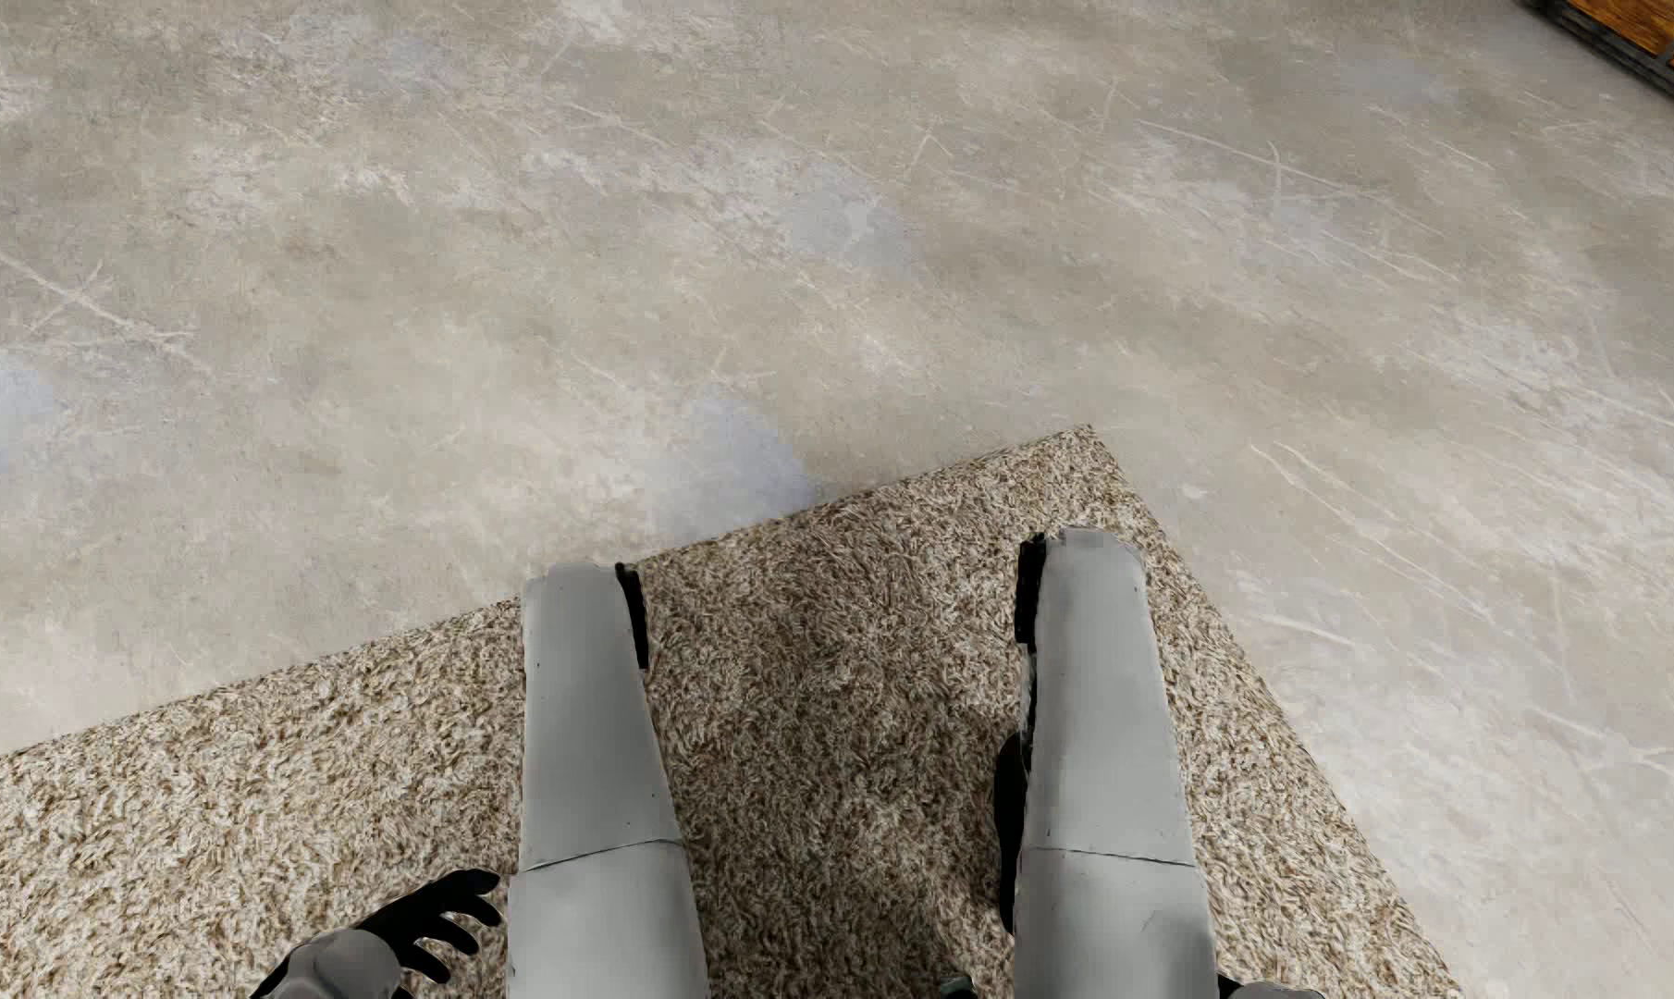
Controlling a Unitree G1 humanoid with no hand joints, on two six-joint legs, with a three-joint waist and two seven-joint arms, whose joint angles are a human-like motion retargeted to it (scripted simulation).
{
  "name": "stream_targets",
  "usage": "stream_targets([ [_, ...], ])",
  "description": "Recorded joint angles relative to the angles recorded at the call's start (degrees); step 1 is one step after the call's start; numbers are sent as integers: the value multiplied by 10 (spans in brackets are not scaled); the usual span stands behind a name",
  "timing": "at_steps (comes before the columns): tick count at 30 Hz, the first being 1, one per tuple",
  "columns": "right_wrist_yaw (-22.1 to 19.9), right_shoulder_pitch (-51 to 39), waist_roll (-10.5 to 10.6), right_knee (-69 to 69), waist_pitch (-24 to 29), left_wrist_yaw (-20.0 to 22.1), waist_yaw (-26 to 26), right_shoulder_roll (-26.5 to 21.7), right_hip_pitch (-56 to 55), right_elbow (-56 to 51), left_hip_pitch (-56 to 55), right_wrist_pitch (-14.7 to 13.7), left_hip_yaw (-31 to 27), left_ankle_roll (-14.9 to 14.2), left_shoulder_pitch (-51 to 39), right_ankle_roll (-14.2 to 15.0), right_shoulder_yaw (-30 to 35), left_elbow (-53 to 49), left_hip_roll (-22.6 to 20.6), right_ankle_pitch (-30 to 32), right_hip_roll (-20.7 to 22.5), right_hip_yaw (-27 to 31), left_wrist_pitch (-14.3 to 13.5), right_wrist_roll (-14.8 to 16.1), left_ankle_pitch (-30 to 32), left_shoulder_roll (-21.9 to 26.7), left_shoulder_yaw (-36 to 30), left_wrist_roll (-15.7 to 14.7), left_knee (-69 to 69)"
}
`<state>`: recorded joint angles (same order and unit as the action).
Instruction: Get up from the chair
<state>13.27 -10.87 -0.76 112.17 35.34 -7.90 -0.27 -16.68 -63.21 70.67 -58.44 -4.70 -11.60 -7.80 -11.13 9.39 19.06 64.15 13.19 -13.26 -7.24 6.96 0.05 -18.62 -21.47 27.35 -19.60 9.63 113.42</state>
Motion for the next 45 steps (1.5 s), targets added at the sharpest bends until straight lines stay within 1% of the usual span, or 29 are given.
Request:
stream_targets([
  [1, 31, 21, 0, 0, -4, -31, 0, 10, 3, -2, 4, -11, 1, 0, 24, 0, 7, 6, 1, 3, -2, 0, -14, -38, 1, -4, 3, 40, -1],
  [2, 34, 45, 0, -1, -7, -54, 0, 17, 7, -8, 7, -9, 2, 0, 51, 2, 0, 2, 3, 4, -2, -1, -20, -35, 2, -8, 14, 53, -2],
  [5, 24, 110, 0, -3, -18, -39, 0, 24, 13, -53, 9, 1, 2, -3, 121, 5, -46, -6, 2, 3, -6, 1, -8, 42, 6, -43, 57, 8, -3],
  [6, 7, 118, 1, -3, -21, -16, -1, 28, 16, -71, 12, 4, 1, -4, 136, 6, -50, -12, 1, 3, -6, 2, -4, 51, 6, -57, 67, 0, -3],
  [8, -4, 111, 0, -5, -25, -12, -2, 32, 21, -57, 17, -3, 1, 0, 147, 3, -50, -22, -2, 5, -2, 2, -6, 41, 6, -76, 73, -4, -5],
  [11, -9, 94, -2, -5, -29, -44, 0, 18, 25, -47, 21, -6, 0, 4, 131, 0, -35, -34, -10, 5, 3, 3, -28, 43, 7, -70, 55, 18, -6],
  [12, -19, 88, -2, -5, -30, -25, 0, 10, 25, -50, 21, -7, -1, 4, 125, -1, -37, -42, -12, 6, 2, 3, -24, 43, 8, -62, 49, 26, -6],
  [13, -15, 84, -3, -5, -33, -56, 1, 2, 23, -53, 20, -7, -1, 4, 120, -2, -37, -47, -14, 5, 3, 3, -32, 54, 8, -53, 47, 35, -6],
  [14, -17, 79, -3, -5, -33, -64, 1, -7, 24, -61, 20, -5, -1, 5, 113, -2, -39, -47, -14, 5, 4, 3, -37, 68, 10, -45, 42, 46, -6],
  [16, 4, 69, -4, -4, -35, -140, 1, -24, 22, -96, 17, -6, -3, 3, 106, -1, -49, -61, -14, 4, 4, 3, -62, 98, 14, -25, 37, 62, -6],
  [17, -3, 67, -4, -4, -36, -172, 1, -32, 21, -131, 15, -2, -3, 7, 106, 0, -54, -85, -14, 4, 5, 2, -69, 117, 17, -10, 34, 73, -5],
  [18, -20, 56, -4, -5, -34, -157, 1, -44, 20, -166, 11, -6, -4, 8, 101, 1, -61, -113, -15, 5, 5, 2, -74, 142, 21, 11, 33, 71, -6],
  [19, -36, 46, -7, -5, -36, -169, 3, -54, 15, -213, 7, -1, -5, 9, 100, 1, -61, -147, -15, 8, 6, 3, -66, 167, 24, 37, 33, 70, -6],
  [21, -107, 20, -6, -7, -36, -71, 4, -85, 10, -319, 0, -11, -8, 10, 86, 7, -62, -232, -23, 13, 1, 4, -41, 205, 31, 88, 28, 25, -8],
  [22, -159, -2, -8, -6, -31, 0, 6, -104, 7, -373, -3, -25, -9, 11, 62, 9, -51, -277, -25, 15, 0, 4, -34, 217, 33, 110, 18, 10, -8],
  [24, -224, -54, -8, -4, -23, 125, 9, -157, -1, -473, -13, -56, -13, 10, -5, 13, -10, -377, -29, 16, -5, 5, -48, 214, 36, 150, -34, -5, -6],
  [25, -222, -88, -9, -2, -19, 169, 9, -187, -6, -513, -19, -66, -18, 4, -47, 14, 22, -427, -33, 15, -10, 7, -55, 203, 39, 168, -74, -5, -6],
  [26, -195, -131, -7, -1, -12, 189, 9, -218, -9, -549, -27, -73, -20, 5, -99, 15, 62, -469, -34, 14, -10, 4, -65, 187, 42, 183, -122, 4, -6],
  [28, -111, -219, -5, 1, 2, 137, 9, -263, -22, -604, -41, -89, -24, -2, -218, 17, 158, -526, -37, 12, -13, 6, -95, 152, 42, 199, -233, 34, -6],
  [30, -8, -301, -3, 4, 22, 59, 9, -284, -38, -631, -59, -89, -25, -3, -333, 20, 245, -544, -39, 6, -15, 7, -118, 135, 35, 193, -349, 53, -6],
  [31, -41, -328, -3, 6, 31, 39, 10, -288, -50, -629, -72, -101, -26, -7, -378, 22, 279, -542, -36, 2, -14, 8, -135, 138, 33, 185, -397, 67, -4],
  [32, -101, -349, -4, 9, 47, 112, 9, -294, -62, -625, -82, -114, -28, -14, -413, 22, 290, -532, -37, -2, -17, 11, -140, 148, 29, 177, -435, 72, -2],
  [33, -127, -362, -3, 12, 63, 160, 7, -304, -75, -635, -95, -118, -30, -16, -426, 23, 289, -536, -38, -6, -19, 12, -136, 157, 24, 182, -448, 66, 0],
  [35, -178, -389, -1, 18, 87, 203, 8, -331, -112, -682, -134, -131, -34, -15, -461, 29, 304, -589, -42, -14, -16, 15, -139, 178, 19, 221, -473, 48, 7],
  [38, -253, -428, 5, 28, 121, 301, 8, -378, -175, -750, -199, -152, -42, -20, -506, 40, 320, -637, -49, -34, -22, 23, -150, 203, 6, 260, -514, 35, 15],
  [40, -282, -455, 9, 29, 139, 339, 8, -405, -211, -777, -233, -161, -41, -24, -530, 43, 334, -662, -51, -51, -26, 28, -163, 206, -6, 286, -527, 35, 11],
  [42, -290, -490, 13, 17, 149, 354, 6, -416, -227, -787, -245, -172, -36, -27, -540, 40, 357, -672, -51, -66, -25, 28, -174, 208, -19, 298, -530, 31, -4],
  [43, -291, -498, 15, 3, 151, 359, 6, -413, -222, -780, -240, -176, -31, -25, -538, 36, 362, -665, -52, -73, -24, 25, -179, 206, -24, 295, -528, 33, -19],
  [45, -277, -480, 16, -50, 147, 338, 6, -390, -193, -751, -212, -170, -18, -19, -520, 25, 352, -633, -53, -75, -15, 16, -177, 192, -22, 274, -515, 41, -74],
])
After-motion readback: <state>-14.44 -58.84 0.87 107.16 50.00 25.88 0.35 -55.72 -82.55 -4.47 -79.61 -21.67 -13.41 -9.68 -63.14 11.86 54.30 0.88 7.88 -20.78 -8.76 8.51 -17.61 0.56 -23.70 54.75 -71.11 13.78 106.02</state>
